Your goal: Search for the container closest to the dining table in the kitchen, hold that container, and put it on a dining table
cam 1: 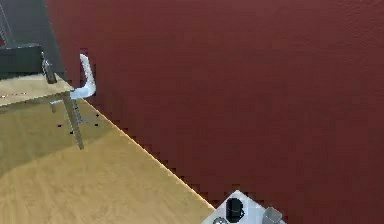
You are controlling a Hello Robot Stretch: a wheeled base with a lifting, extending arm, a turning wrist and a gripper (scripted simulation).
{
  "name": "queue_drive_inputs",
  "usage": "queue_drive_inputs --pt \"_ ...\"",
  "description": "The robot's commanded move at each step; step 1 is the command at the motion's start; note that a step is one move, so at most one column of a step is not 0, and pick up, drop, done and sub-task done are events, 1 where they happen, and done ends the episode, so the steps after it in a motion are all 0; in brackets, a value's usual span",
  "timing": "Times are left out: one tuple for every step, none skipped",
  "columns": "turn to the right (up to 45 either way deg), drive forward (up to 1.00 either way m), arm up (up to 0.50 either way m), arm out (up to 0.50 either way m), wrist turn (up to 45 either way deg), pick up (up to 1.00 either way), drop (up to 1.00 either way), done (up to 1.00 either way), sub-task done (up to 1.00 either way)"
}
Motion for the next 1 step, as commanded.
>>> queue_drive_inputs --pt "-45.0 0.00 0.00 0.00 0.0 0.00 0.00 0.00 0.00"
